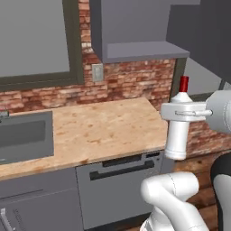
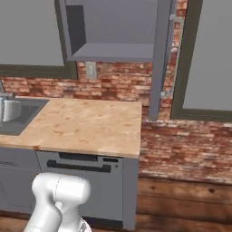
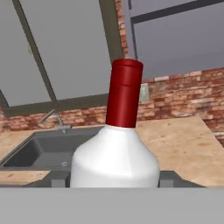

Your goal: There is a bowl on the dining counter. Grab a lemon wedge from the fridge and place it in the bowl. Then get the liquor bottle and glass cup from the cabinet and place them next to the bowl.

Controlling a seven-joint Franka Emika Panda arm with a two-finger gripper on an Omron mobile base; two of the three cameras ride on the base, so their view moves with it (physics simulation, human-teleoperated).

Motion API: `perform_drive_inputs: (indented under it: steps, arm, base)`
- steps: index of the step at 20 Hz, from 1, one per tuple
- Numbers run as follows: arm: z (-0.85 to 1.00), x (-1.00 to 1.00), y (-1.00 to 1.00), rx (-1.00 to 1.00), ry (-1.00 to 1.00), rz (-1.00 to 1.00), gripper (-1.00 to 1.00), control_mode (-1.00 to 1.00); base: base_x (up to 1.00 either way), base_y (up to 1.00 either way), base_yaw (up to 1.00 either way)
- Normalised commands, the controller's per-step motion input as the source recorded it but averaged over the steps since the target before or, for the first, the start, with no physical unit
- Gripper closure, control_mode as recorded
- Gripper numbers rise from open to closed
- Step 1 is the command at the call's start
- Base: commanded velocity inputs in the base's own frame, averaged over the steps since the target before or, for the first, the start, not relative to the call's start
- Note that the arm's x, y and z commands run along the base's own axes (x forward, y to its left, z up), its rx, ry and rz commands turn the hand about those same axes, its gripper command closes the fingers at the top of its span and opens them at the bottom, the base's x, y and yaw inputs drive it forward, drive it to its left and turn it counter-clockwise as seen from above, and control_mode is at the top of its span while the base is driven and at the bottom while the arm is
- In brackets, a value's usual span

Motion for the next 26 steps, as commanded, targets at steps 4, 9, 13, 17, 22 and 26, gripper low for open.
perform_drive_inputs:
  steps: [4,9,13,17,22,26]
  arm:
    - [0.0,0.0,0.0,0.0,0.0,0.0,1.0,1.0]
    - [0.0,0.0,0.0,0.0,0.0,0.0,1.0,1.0]
    - [0.0,0.0,0.0,0.0,0.0,0.0,1.0,1.0]
    - [0.0,0.0,0.0,0.0,0.0,0.0,1.0,1.0]
    - [0.0,0.0,0.0,0.0,0.0,0.0,1.0,1.0]
    - [0.0,0.0,0.0,0.0,0.0,0.0,1.0,1.0]
  base:
    - [-1.0,0.55,0.27]
    - [-1.0,0.41,0.55]
    - [-1.0,0.41,0.73]
    - [-0.94,0.56,0.78]
    - [-0.72,0.79,0.76]
    - [-0.18,1.0,0.59]
